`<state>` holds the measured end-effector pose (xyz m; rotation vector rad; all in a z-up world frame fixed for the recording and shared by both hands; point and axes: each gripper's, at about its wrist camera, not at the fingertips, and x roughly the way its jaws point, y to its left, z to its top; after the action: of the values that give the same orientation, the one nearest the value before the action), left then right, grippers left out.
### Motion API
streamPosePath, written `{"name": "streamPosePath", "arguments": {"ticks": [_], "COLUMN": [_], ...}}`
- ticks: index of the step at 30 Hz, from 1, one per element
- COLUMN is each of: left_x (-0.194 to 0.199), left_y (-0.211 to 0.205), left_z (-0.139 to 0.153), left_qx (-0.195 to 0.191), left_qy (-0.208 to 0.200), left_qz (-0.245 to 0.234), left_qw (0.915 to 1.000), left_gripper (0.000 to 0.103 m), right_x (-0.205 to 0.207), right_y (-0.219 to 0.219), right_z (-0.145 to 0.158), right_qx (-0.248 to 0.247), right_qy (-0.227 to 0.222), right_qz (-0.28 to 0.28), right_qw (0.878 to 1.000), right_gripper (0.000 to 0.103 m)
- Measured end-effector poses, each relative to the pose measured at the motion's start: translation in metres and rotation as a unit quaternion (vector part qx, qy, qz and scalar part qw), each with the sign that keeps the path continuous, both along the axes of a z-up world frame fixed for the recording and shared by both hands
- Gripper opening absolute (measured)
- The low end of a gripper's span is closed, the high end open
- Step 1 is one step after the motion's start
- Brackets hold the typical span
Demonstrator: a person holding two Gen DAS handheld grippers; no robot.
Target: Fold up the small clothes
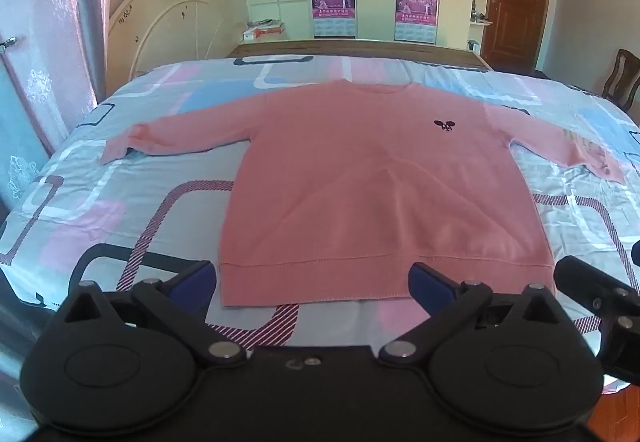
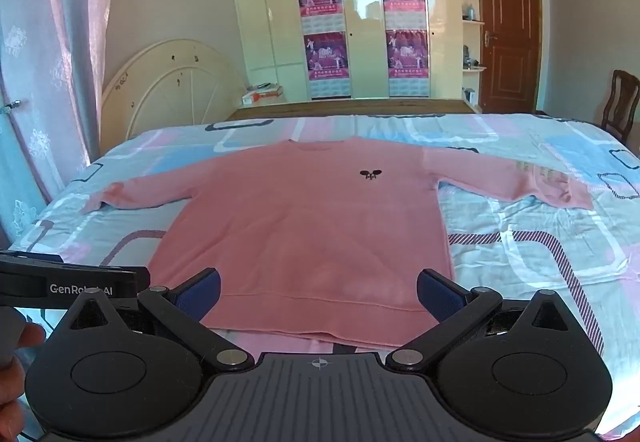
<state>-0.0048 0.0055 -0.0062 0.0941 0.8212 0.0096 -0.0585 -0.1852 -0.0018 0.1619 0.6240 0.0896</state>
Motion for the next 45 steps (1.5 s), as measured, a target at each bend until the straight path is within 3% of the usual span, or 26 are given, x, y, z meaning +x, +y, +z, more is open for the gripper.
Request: {"name": "streamPosePath", "arguments": {"ticks": [45], "left_x": [0.024], "left_y": [0.007], "left_z": [-0.01], "left_qx": [0.008], "left_qy": [0.017], "left_qz": [0.015], "left_qw": [0.9997], "left_gripper": [0.102], "right_x": [0.018], "right_y": [0.003], "right_z": [0.0], "right_qx": [0.006], "right_qy": [-0.001], "right_qz": [-0.003], "right_qw": [1.0], "right_gripper": [0.103]}}
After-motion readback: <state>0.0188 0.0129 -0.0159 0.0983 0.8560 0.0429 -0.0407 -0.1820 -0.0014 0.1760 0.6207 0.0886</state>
